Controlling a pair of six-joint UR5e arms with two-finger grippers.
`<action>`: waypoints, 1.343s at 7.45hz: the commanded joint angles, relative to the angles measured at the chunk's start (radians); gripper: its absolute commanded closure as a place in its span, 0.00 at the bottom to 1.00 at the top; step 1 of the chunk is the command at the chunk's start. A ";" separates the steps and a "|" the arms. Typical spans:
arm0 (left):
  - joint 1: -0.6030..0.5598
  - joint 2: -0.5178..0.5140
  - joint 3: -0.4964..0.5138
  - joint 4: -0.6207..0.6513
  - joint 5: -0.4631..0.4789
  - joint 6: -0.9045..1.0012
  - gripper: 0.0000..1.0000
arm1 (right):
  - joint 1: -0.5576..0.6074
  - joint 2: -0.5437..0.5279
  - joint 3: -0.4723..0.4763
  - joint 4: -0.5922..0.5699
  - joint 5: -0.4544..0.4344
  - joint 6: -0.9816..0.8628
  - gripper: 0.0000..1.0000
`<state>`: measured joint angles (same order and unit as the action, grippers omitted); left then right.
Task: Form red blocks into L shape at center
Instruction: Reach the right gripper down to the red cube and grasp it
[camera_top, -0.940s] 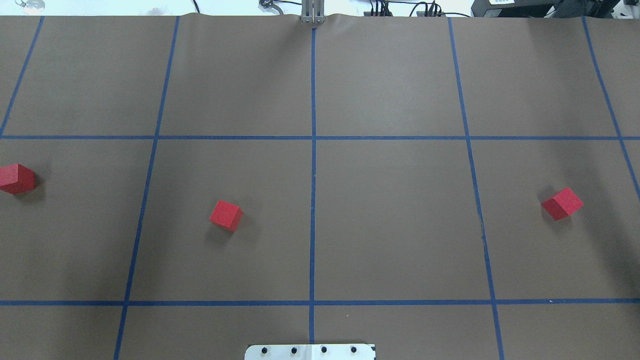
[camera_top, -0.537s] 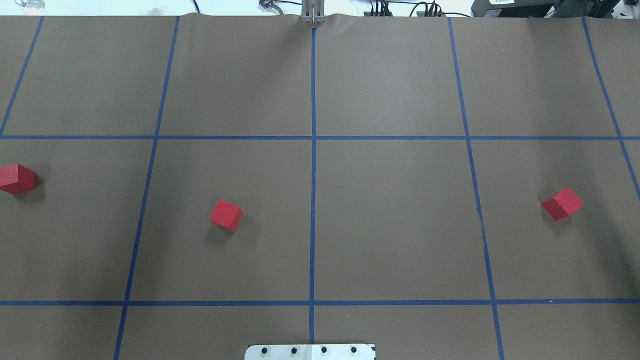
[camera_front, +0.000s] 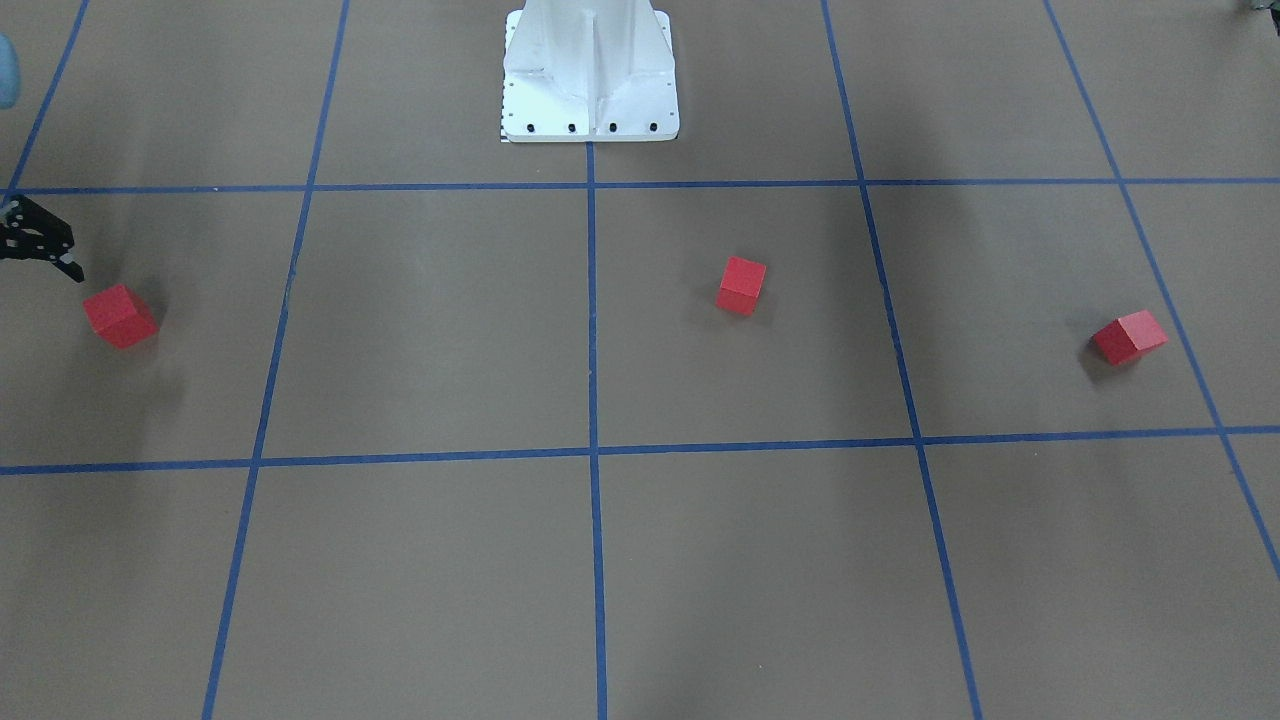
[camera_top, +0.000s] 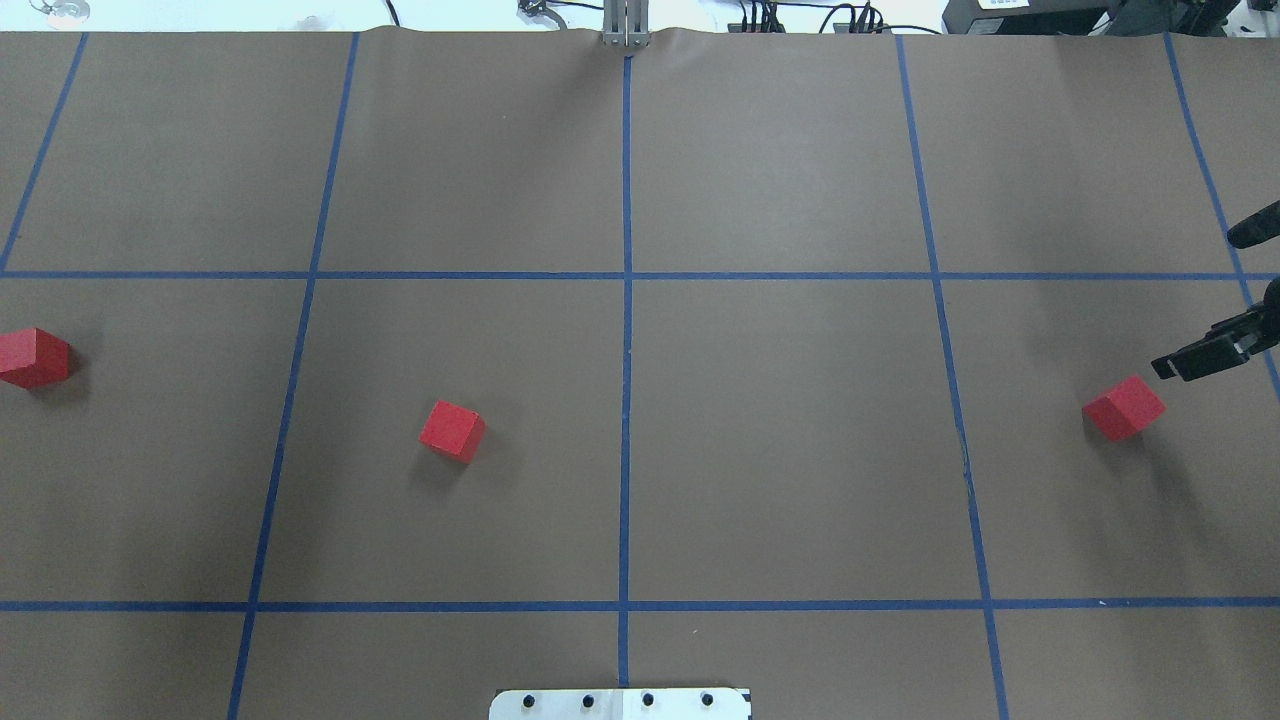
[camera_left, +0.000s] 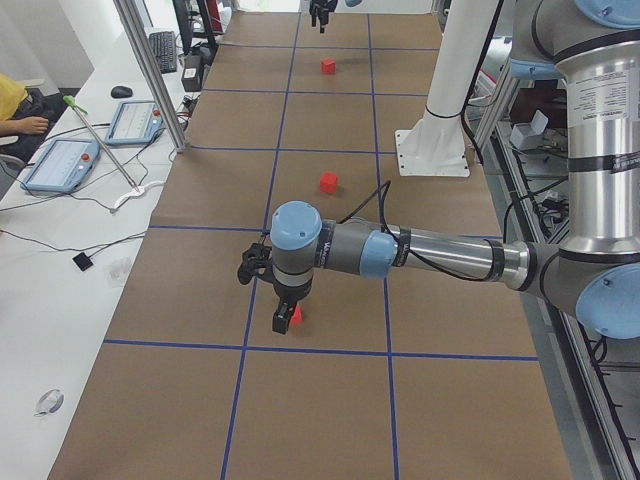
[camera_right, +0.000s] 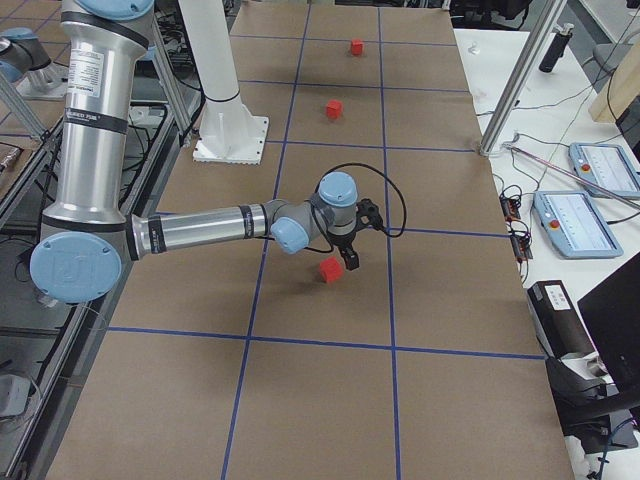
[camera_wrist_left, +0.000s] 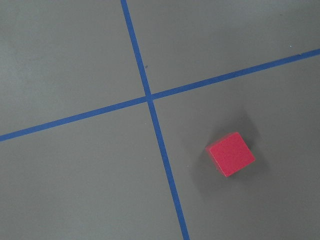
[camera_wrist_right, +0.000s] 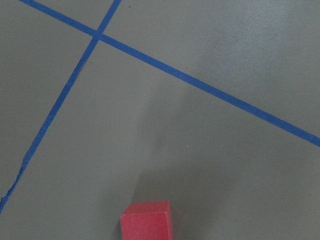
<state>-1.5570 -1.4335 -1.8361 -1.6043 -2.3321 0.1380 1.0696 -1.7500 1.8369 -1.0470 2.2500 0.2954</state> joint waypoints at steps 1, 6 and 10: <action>0.000 0.002 0.006 0.001 0.000 0.000 0.00 | -0.103 -0.067 -0.007 0.099 -0.087 0.105 0.01; 0.000 0.004 0.005 -0.002 0.000 0.002 0.00 | -0.166 -0.019 -0.100 0.147 -0.113 0.154 0.03; 0.000 0.004 0.006 -0.002 0.000 0.002 0.00 | -0.175 -0.019 -0.102 0.145 -0.112 0.151 1.00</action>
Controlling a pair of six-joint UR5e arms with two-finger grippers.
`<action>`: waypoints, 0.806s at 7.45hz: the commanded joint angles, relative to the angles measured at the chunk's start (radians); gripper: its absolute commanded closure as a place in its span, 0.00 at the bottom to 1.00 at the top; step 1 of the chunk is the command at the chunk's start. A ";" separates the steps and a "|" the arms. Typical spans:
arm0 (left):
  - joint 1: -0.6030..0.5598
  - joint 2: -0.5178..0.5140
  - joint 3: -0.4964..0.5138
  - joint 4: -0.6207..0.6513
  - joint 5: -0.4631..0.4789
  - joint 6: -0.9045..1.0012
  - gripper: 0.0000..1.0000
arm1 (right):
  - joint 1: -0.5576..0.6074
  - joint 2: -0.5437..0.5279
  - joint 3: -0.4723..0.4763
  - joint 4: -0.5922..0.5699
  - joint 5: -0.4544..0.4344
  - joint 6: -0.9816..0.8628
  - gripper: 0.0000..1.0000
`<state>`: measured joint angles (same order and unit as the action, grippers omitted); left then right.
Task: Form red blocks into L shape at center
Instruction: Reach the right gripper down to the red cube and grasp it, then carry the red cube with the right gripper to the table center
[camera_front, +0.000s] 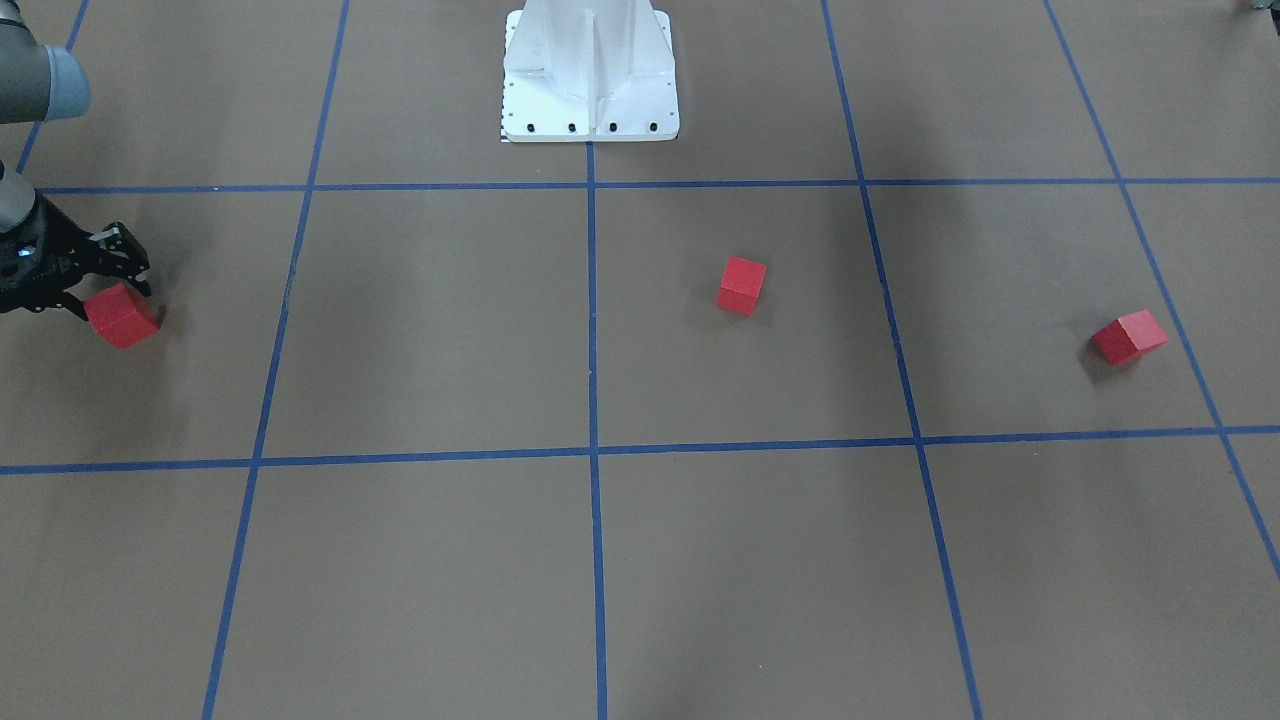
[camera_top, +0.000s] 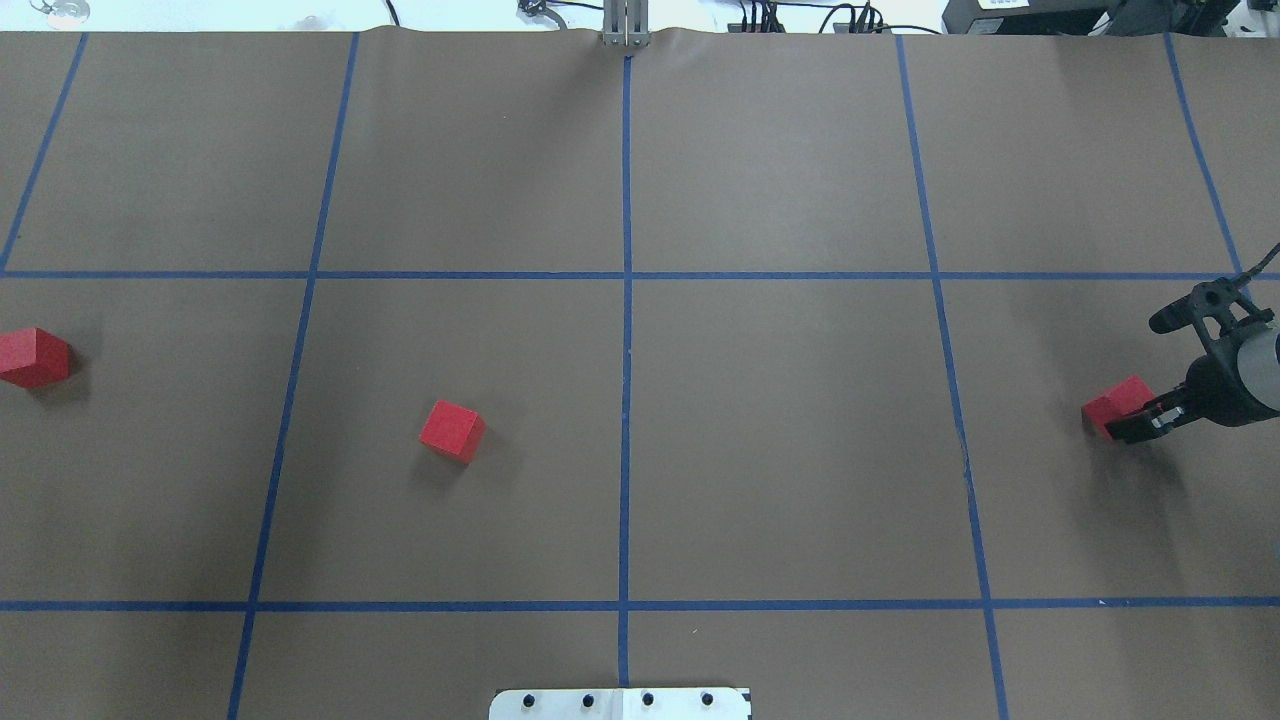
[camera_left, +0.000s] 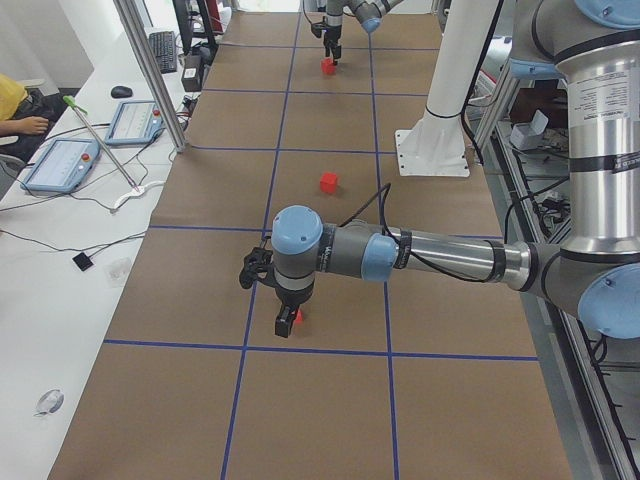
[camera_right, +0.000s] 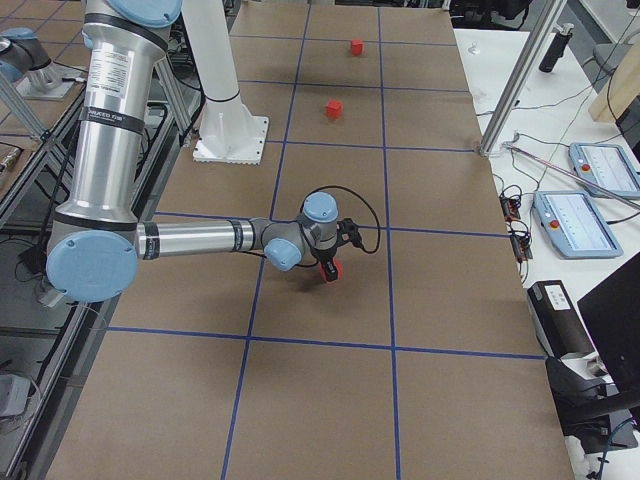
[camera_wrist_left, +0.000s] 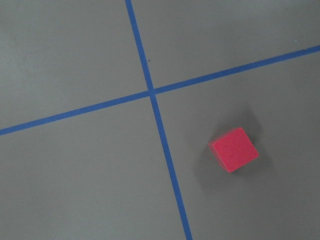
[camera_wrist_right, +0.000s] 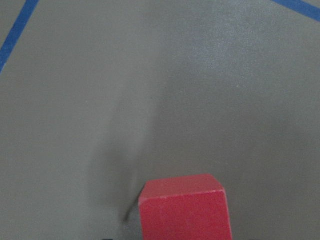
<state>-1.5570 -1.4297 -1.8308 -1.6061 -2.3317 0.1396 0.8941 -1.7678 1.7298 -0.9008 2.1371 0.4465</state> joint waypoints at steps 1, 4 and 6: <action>0.000 0.000 0.002 0.000 0.002 0.000 0.00 | 0.000 0.005 0.019 0.000 0.012 -0.002 1.00; 0.000 0.000 0.002 0.002 0.002 -0.002 0.00 | 0.005 0.198 0.051 -0.122 0.012 0.181 1.00; 0.000 -0.002 0.001 0.002 0.002 -0.003 0.00 | -0.017 0.435 0.054 -0.415 0.009 0.268 1.00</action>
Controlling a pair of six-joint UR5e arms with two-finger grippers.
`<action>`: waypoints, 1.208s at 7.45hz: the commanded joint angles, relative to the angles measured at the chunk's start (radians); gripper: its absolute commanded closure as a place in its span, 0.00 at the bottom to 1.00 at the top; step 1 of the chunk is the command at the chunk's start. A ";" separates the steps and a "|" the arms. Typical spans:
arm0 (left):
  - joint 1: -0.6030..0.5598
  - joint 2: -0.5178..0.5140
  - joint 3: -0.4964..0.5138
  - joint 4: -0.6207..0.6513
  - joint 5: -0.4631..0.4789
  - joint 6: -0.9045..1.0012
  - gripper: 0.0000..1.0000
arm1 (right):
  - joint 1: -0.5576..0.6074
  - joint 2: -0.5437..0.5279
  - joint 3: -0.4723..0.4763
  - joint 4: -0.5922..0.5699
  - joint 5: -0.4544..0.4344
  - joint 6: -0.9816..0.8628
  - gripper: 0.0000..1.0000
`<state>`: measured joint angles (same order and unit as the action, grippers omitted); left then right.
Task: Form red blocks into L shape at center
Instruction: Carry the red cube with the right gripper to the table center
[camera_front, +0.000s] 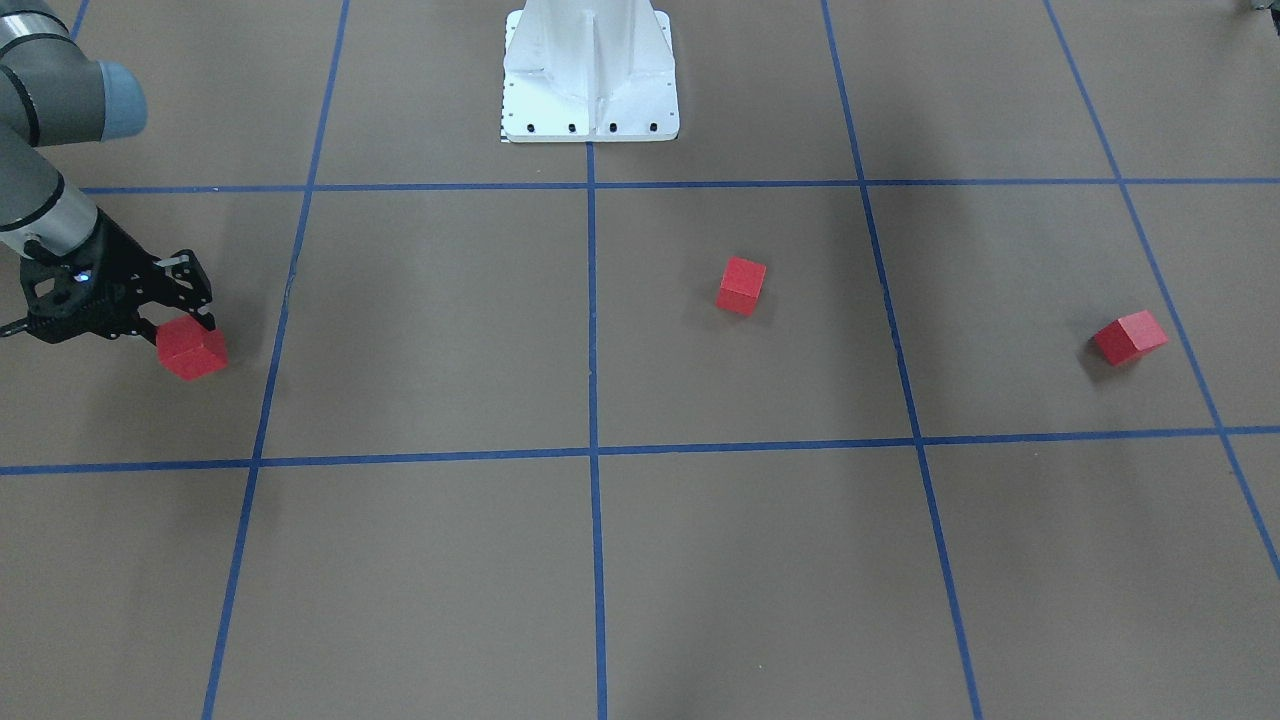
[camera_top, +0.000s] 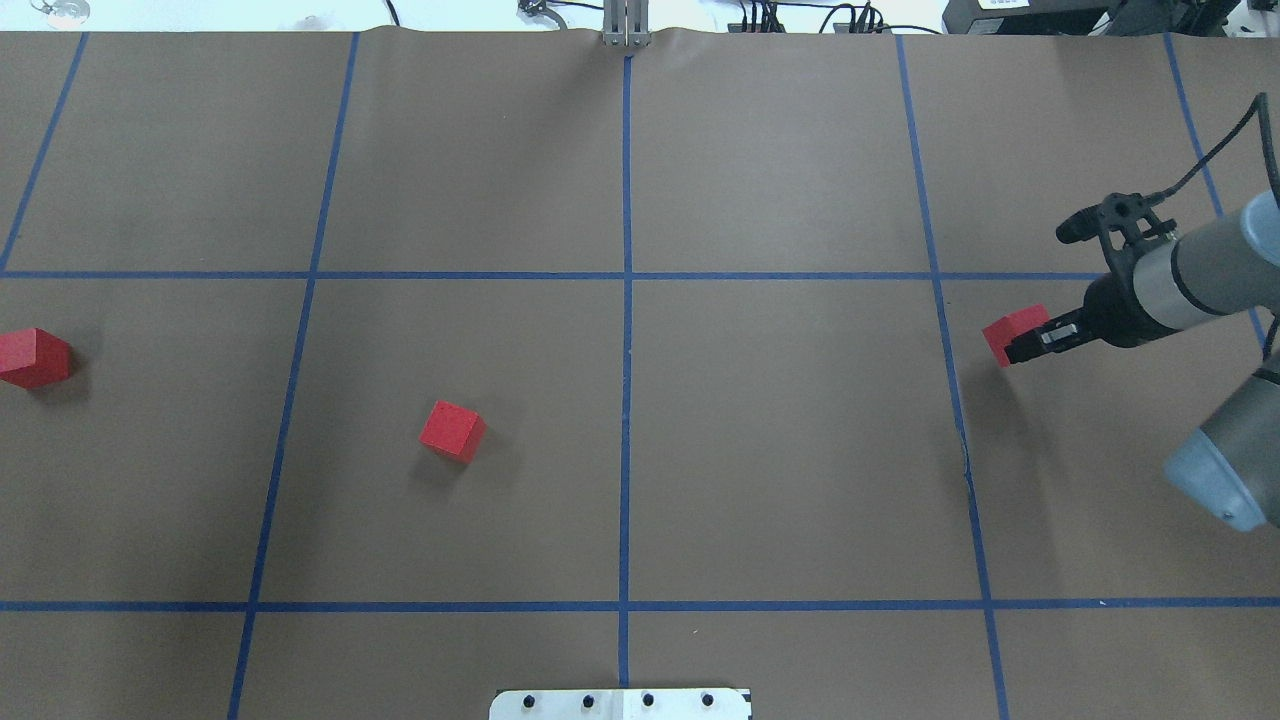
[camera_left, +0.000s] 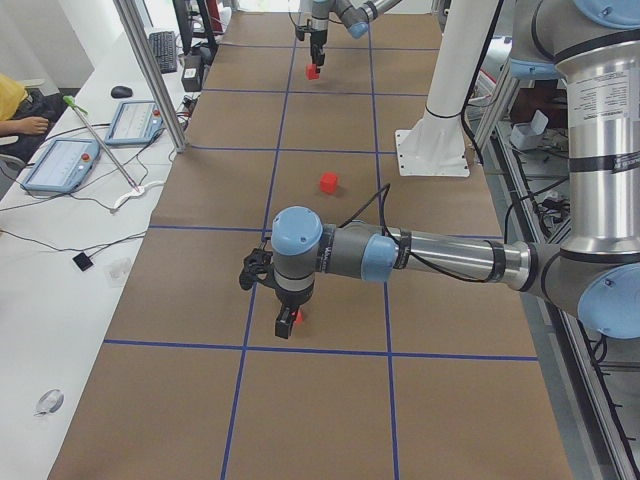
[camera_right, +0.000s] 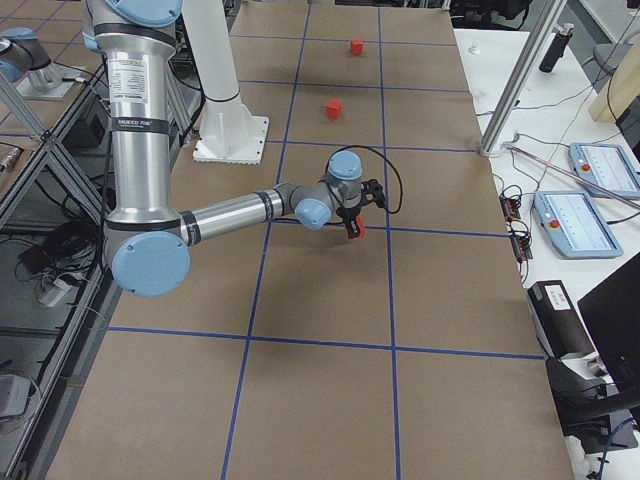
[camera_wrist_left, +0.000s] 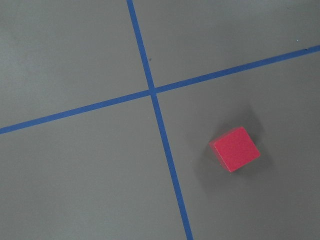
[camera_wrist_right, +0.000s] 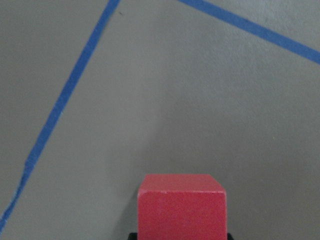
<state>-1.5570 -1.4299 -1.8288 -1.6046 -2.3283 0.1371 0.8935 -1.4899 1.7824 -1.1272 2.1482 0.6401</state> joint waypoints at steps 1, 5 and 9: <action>0.000 -0.006 -0.001 -0.001 -0.002 -0.001 0.00 | -0.078 0.283 -0.001 -0.317 -0.013 0.173 1.00; 0.002 -0.014 -0.001 0.000 -0.003 -0.001 0.00 | -0.361 0.673 -0.155 -0.466 -0.255 0.663 1.00; 0.000 -0.012 0.002 0.002 -0.005 -0.001 0.00 | -0.467 0.780 -0.285 -0.468 -0.301 0.722 0.88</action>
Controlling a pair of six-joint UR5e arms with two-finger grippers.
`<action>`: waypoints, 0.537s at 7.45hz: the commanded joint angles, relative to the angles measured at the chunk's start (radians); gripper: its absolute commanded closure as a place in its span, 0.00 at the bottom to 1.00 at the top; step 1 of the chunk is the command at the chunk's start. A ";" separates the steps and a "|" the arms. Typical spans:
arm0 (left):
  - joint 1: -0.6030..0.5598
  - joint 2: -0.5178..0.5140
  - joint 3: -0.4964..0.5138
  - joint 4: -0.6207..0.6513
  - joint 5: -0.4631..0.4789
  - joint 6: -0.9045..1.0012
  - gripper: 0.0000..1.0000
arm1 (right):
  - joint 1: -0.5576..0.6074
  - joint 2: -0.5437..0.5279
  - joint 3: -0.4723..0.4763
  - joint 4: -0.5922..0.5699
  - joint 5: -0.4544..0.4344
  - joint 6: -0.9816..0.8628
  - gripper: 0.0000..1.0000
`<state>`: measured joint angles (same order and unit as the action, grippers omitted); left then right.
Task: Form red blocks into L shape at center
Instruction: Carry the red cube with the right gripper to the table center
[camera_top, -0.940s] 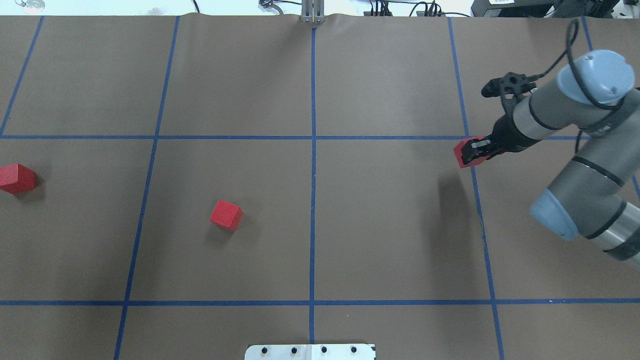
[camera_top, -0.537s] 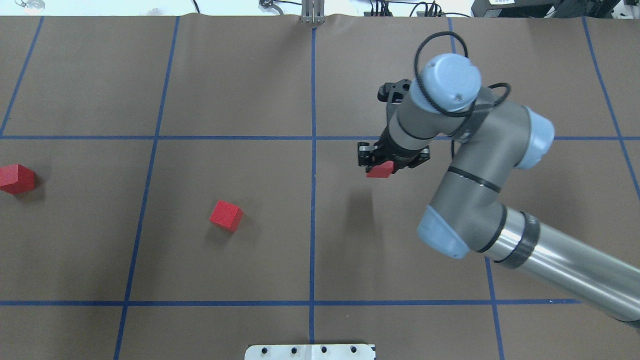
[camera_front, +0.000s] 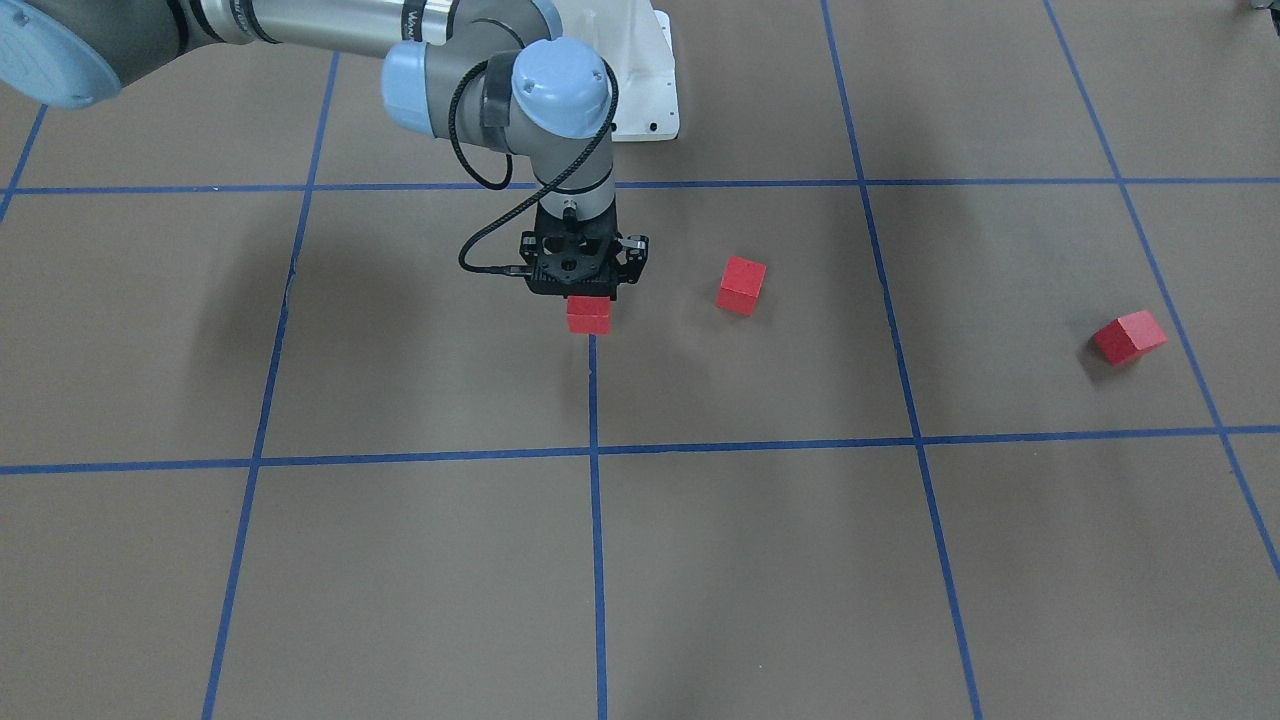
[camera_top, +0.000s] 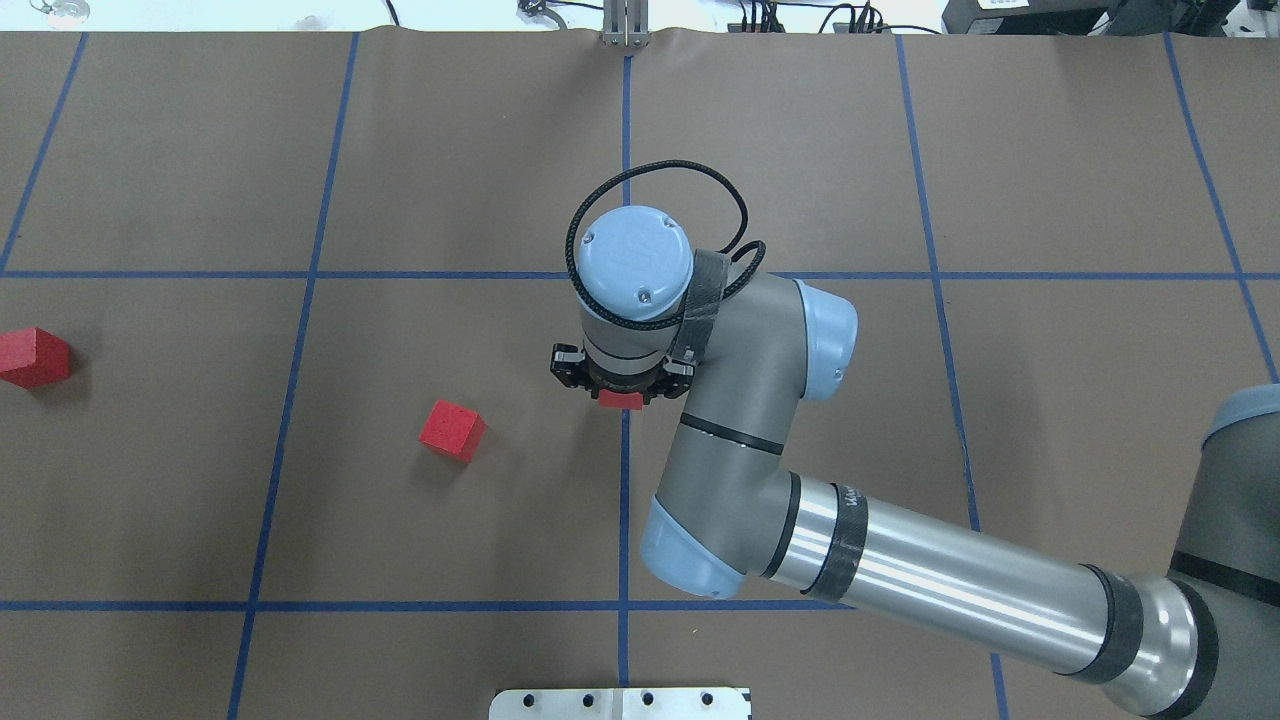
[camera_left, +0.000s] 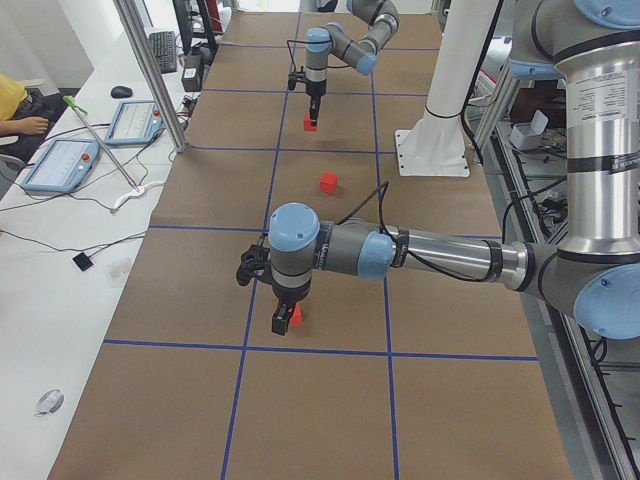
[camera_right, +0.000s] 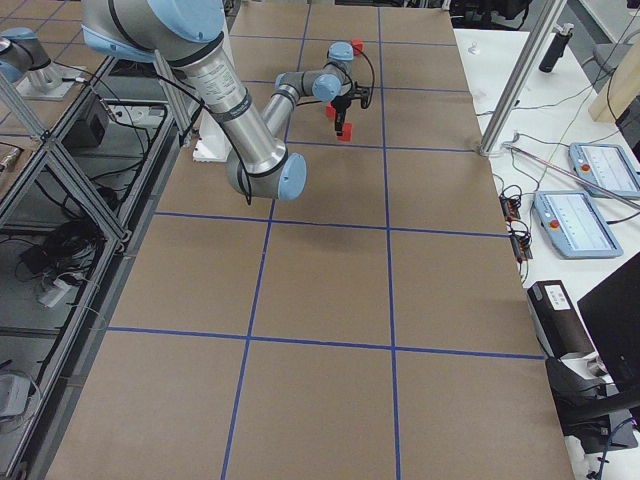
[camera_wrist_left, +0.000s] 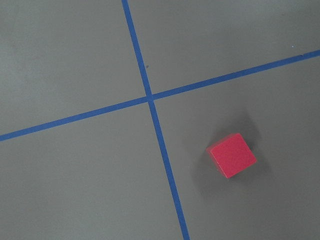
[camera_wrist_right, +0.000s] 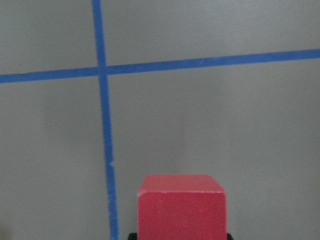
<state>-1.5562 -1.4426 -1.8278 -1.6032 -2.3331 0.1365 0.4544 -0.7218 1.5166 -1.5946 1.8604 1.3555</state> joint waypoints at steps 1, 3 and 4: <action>-0.001 0.001 0.001 0.002 0.001 0.000 0.00 | -0.033 0.007 -0.022 -0.001 -0.018 0.007 0.77; -0.001 0.001 -0.002 0.000 0.000 0.000 0.00 | -0.040 0.002 -0.019 0.001 -0.053 -0.015 0.67; -0.001 0.002 -0.001 0.000 0.000 0.000 0.00 | -0.039 -0.004 -0.016 0.002 -0.053 -0.018 0.66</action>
<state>-1.5570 -1.4415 -1.8288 -1.6029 -2.3330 0.1365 0.4161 -0.7198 1.4972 -1.5937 1.8127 1.3444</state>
